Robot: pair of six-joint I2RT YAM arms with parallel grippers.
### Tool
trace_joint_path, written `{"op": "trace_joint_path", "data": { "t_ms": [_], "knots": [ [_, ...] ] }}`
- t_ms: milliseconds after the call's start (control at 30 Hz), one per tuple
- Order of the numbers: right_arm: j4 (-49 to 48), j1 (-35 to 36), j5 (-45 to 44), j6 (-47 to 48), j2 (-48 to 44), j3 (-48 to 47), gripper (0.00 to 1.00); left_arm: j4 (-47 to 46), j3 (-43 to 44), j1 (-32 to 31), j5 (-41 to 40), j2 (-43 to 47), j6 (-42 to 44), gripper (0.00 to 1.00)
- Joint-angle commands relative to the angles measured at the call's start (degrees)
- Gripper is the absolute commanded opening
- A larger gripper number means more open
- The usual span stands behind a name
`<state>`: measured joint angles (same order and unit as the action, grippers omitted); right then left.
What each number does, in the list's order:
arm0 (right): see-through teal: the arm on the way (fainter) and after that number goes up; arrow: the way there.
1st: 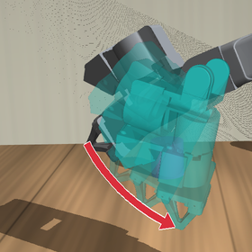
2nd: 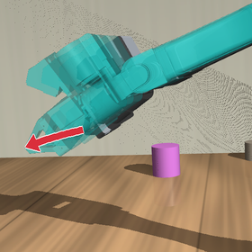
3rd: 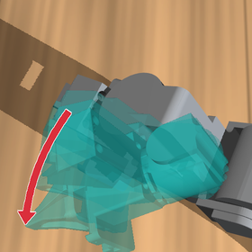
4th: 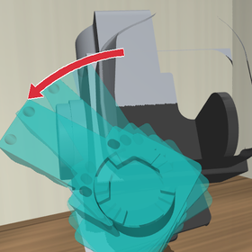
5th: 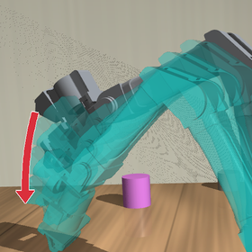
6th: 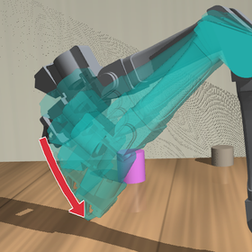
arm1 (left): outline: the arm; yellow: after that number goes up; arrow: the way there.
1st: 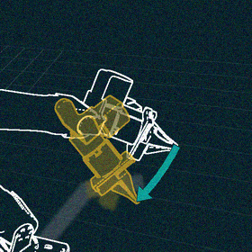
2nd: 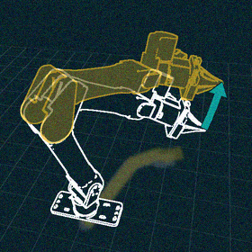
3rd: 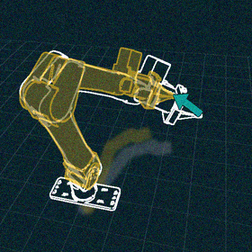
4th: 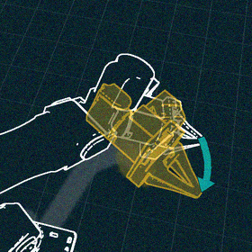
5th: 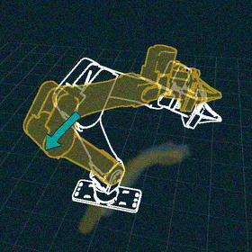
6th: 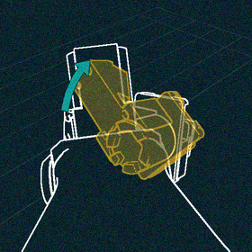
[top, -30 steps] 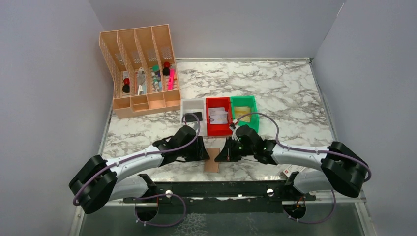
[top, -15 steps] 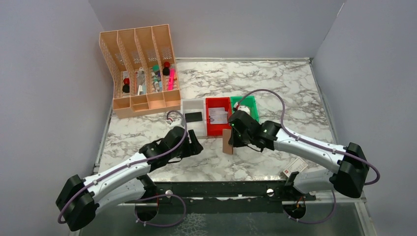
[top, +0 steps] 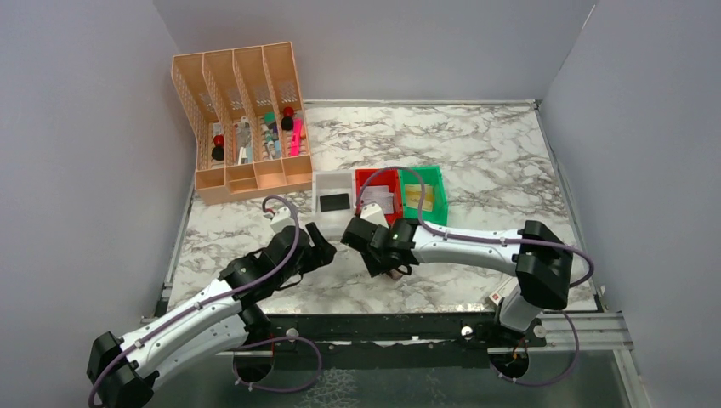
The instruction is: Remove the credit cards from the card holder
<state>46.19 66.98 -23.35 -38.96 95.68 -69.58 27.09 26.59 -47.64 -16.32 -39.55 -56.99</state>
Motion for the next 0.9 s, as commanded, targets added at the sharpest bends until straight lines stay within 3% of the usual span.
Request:
{"op": "trace_joint_path", "data": {
  "t_ms": [0, 133, 367, 667, 867],
  "knots": [
    [-8.52, 0.78, 10.82, 3.79, -2.29, 2.53, 0.59, 2.08, -0.94, -0.17, -2.06, 1.24, -1.37, 0.69],
    [-14.89, 0.75, 17.8, 4.69, -5.68, 4.82, 0.63, 1.98, -1.35, -0.1, -0.89, 1.07, -1.46, 0.69],
    [-15.36, -2.68, 13.59, 2.43, -10.26, 8.65, 0.69, -2.97, -2.08, -0.13, 4.44, -1.66, 1.43, 0.69],
    [-25.9, -14.38, 28.83, 0.19, -12.3, 21.62, 0.63, -15.95, 2.36, -0.21, 20.12, -17.94, 9.5, 0.56],
    [-30.48, -17.35, 33.22, -0.1, -12.45, 25.45, 0.57, -16.09, 8.29, -2.07, 21.87, -26.69, 14.01, 0.51]
  ]
}}
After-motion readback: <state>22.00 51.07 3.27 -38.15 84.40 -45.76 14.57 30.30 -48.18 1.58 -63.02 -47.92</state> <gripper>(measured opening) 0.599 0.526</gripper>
